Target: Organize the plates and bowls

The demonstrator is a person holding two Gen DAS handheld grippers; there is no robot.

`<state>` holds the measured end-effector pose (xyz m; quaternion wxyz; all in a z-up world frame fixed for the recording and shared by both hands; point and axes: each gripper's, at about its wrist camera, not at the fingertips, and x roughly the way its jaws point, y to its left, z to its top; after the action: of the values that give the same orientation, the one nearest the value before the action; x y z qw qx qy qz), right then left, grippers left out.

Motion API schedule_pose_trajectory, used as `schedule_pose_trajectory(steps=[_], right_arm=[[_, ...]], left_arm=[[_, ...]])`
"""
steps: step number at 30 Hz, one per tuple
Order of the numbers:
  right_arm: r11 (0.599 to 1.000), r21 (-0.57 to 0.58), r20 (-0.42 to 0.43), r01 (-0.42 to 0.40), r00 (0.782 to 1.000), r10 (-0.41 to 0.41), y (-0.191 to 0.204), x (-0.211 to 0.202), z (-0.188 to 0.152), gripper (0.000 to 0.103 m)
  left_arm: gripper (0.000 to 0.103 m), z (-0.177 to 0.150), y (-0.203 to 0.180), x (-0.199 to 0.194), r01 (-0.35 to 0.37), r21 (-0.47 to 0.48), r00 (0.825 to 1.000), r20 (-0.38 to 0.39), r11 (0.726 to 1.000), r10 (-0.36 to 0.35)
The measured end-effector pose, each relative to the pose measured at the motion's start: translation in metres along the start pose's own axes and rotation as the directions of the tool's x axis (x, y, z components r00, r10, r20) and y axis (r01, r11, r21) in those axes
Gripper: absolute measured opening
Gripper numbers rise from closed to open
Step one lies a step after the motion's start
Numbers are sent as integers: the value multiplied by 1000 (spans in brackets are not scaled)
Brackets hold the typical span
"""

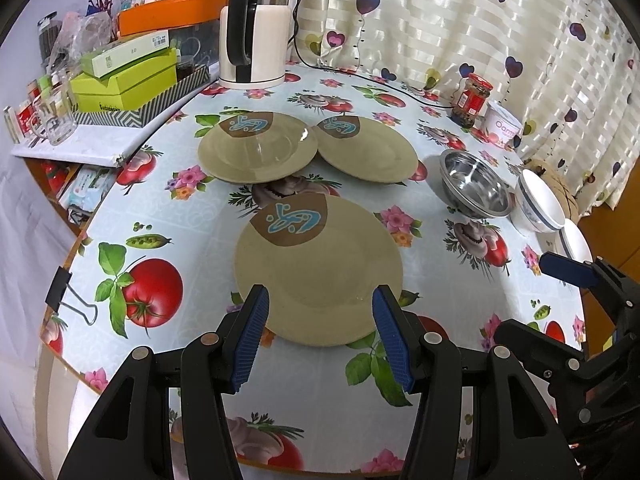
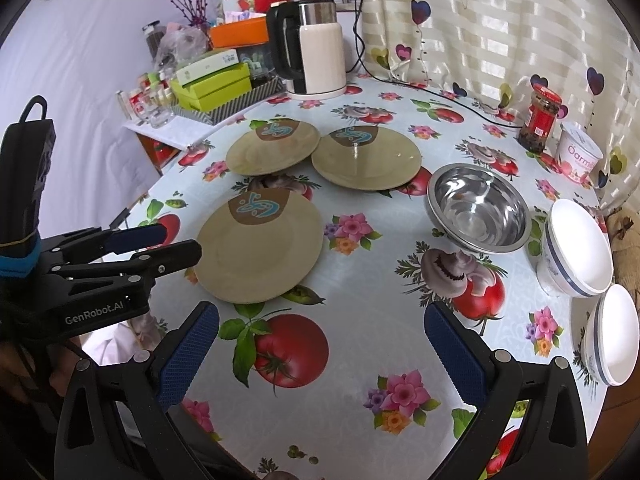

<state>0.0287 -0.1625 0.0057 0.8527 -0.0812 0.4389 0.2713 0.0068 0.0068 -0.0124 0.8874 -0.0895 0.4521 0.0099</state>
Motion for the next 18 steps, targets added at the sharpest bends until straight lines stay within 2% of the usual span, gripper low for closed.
schedule_pose_trajectory(steps=[12, 18], right_arm=[[1000, -1, -16, -2, 1000, 2, -3, 12, 11, 103], [1000, 1, -34, -23, 999, 23, -2, 21, 20, 98]], left_arm=[[55, 8, 18, 9, 19, -27, 1000, -4, 999, -19], [55, 13, 27, 14, 25, -51, 1000, 1, 998, -25]])
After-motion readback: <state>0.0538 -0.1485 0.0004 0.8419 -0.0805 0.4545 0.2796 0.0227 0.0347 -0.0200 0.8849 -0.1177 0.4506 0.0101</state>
